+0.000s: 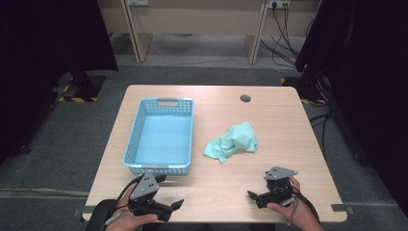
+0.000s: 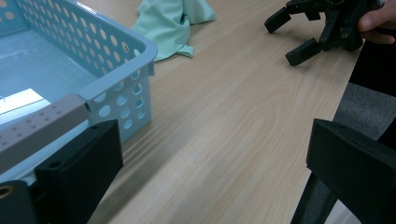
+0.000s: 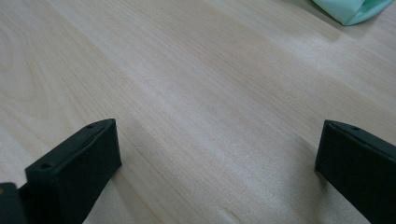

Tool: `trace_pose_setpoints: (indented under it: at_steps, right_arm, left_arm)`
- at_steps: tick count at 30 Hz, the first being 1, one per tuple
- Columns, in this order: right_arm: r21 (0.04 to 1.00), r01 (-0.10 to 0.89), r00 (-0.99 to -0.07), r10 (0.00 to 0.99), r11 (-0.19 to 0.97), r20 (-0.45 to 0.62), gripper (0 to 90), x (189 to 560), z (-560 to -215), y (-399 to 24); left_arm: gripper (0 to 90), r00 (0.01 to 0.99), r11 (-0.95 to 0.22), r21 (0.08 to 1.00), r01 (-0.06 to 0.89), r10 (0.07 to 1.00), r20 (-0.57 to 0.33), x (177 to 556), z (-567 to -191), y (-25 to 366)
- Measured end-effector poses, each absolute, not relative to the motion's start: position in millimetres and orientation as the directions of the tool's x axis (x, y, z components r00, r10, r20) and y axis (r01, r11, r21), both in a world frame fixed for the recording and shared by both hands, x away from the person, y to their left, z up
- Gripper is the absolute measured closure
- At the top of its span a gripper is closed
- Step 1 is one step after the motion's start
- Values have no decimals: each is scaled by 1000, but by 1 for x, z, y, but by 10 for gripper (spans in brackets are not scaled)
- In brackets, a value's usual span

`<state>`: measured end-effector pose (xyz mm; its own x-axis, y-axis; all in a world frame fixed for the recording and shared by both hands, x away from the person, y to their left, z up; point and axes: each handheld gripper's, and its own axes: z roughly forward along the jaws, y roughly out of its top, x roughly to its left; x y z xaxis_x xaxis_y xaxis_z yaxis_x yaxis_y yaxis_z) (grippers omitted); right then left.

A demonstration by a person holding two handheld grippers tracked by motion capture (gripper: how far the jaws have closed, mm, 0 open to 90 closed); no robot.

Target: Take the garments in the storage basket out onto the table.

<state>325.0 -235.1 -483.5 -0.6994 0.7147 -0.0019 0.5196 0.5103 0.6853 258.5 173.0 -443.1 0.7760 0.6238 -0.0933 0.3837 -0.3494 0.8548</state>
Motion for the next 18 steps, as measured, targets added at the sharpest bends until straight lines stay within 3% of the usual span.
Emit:
trace_pose_setpoints:
  at_steps: [18]
  right_arm:
    - [685,520,-699,715,510,-2,3,325,-484,-235]
  left_arm:
    - [33,770,-325,862,388,629,-109,244,-448,178]
